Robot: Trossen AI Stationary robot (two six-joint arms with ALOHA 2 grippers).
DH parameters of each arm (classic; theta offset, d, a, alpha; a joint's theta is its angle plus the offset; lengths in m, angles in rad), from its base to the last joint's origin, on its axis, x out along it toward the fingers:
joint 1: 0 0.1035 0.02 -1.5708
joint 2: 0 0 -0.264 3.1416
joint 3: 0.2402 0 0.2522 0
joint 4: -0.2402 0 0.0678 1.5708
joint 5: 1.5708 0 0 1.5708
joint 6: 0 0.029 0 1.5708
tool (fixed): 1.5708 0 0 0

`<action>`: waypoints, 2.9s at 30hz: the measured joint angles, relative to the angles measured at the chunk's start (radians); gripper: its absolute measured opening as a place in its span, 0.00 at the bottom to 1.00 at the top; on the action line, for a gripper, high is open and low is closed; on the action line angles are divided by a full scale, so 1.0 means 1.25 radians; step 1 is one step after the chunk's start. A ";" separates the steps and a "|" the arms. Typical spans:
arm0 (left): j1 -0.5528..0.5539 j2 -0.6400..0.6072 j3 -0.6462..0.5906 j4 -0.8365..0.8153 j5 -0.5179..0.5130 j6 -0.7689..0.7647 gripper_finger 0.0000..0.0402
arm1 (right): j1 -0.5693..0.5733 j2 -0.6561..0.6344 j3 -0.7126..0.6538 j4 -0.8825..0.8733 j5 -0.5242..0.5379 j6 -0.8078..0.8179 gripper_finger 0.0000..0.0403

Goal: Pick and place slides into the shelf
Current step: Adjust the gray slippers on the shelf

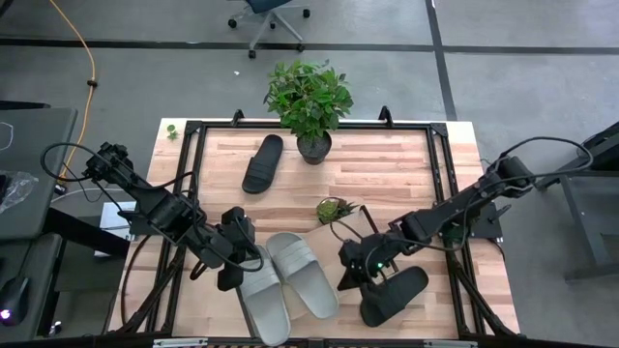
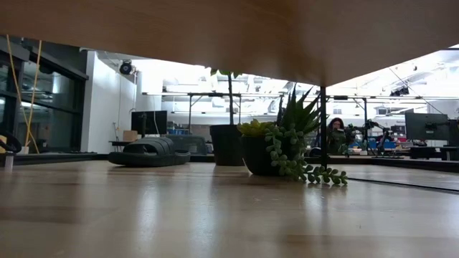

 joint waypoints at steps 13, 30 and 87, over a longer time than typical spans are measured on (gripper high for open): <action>0.000 0.000 0.000 -0.002 0.000 0.000 0.08 | 0.050 0.039 0.000 -0.013 0.041 -0.022 0.00; 0.000 0.000 0.000 -0.002 0.001 -0.001 0.08 | 0.048 0.084 0.002 0.132 0.054 -0.078 0.00; 0.350 0.047 0.000 0.137 0.434 0.262 0.55 | 0.065 -0.058 0.518 -0.978 0.495 -0.098 0.11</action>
